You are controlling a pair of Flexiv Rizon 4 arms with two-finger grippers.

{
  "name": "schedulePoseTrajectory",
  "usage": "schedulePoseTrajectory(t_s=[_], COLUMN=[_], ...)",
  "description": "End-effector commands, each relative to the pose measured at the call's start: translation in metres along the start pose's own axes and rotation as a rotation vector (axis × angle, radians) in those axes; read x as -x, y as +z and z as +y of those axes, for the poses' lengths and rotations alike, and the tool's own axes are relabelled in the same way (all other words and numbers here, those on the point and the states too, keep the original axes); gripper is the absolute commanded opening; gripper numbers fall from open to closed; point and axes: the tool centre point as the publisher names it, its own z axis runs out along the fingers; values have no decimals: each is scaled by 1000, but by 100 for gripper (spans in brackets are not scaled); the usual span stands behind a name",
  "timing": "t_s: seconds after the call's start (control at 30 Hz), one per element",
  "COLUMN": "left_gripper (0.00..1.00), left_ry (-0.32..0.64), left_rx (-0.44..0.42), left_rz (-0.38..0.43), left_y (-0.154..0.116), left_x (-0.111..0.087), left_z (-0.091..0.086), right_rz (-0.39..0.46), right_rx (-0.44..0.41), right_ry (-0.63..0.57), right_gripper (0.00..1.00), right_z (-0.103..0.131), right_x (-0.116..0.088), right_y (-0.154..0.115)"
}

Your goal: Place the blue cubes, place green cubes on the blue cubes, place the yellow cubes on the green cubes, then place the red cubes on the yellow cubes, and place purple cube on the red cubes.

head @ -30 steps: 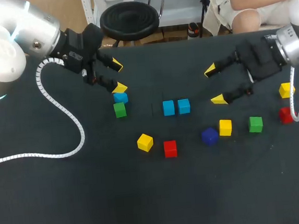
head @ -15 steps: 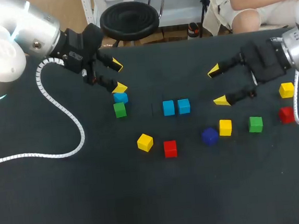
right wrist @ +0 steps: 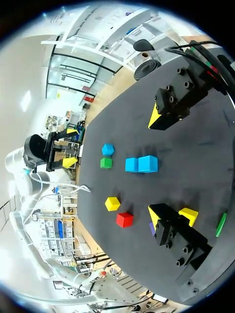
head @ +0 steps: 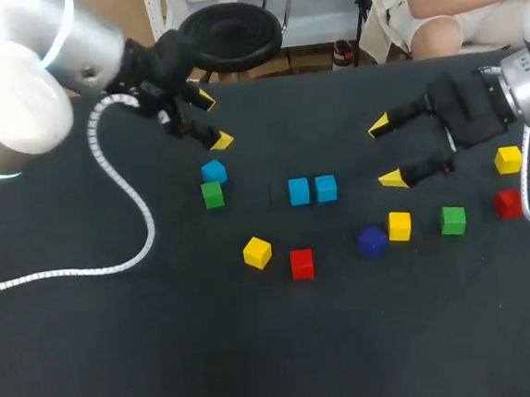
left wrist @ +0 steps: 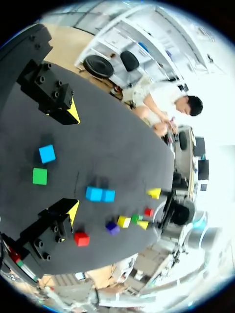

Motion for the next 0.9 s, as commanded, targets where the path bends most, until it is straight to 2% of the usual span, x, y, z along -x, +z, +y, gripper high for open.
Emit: schedulePoseTrajectory(t_s=[0.03,0.23,0.3,0.77,0.8,0.9], left_gripper=[100,100,100,100,100,100], left_ry=[-30,-120,-115,-115,-82,-84], left_rx=[54,31,-45,-45,-9,13], left_rz=[69,94,53,53,64,70], left_y=[13,29,31,31,33,48], left_x=[-3,-31,-36,-36,-35,-38], left_z=[5,17,18,18,20,32], right_rz=[0,0,0,0,0,0], right_rx=[-2,-2,-2,-2,-2,-2], right_ry=[-1,-1,-1,-1,-1,-1], right_gripper=[100,100,100,100,100,100], right_z=[1,1,1,1,1,1], right_x=[0,0,0,0,0,0], right_y=[0,0,0,0,0,0])
